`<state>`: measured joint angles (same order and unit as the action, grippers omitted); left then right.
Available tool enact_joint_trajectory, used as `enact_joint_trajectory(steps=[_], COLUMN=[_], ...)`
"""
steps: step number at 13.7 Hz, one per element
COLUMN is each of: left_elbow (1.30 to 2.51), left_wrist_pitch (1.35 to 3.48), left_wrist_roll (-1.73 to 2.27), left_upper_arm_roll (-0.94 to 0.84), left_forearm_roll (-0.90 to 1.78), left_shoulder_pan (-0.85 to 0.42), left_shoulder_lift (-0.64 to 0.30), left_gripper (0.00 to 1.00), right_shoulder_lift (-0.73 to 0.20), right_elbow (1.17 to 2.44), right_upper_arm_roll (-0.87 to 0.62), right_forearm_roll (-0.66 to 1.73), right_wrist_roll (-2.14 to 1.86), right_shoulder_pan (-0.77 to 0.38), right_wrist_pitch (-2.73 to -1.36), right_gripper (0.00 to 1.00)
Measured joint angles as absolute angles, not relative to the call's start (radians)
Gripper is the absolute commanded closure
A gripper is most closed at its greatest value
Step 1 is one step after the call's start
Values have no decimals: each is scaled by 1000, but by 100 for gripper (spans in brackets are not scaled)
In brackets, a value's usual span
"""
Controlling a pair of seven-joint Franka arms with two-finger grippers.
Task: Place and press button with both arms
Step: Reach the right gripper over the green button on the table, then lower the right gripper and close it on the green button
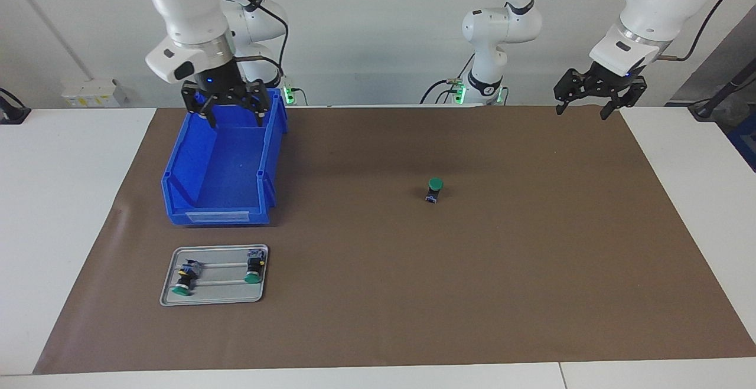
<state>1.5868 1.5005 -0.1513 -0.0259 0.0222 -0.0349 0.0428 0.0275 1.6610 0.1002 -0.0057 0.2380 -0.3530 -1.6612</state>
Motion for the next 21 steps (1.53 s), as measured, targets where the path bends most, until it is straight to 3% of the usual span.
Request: enact_joint_trajectory(steps=[7, 11, 17, 21], left_elbow=[1587, 1587, 1587, 1587], left_wrist_pitch=[1500, 1500, 1500, 1500], left_wrist_roll=[-151, -151, -151, -151], left_upper_arm_roll=[-26, -26, -26, -26], left_forearm_roll=[22, 22, 22, 22], left_shoulder_pan=[-35, -35, -35, -35], left_shoulder_lift=[43, 43, 43, 43], left_gripper=[0, 0, 0, 0], right_shoulder_lift=[-194, -303, -567, -637], right_elbow=[1679, 1648, 1416, 1361], right_upper_arm_roll=[98, 98, 99, 100], right_forearm_roll=[17, 17, 16, 16], right_wrist_roll=[708, 910, 1215, 1231], right_shoulder_pan=[-657, -746, -840, -862], right_wrist_pitch=[-1985, -2107, -2146, -2186], right_gripper=[0, 0, 0, 0])
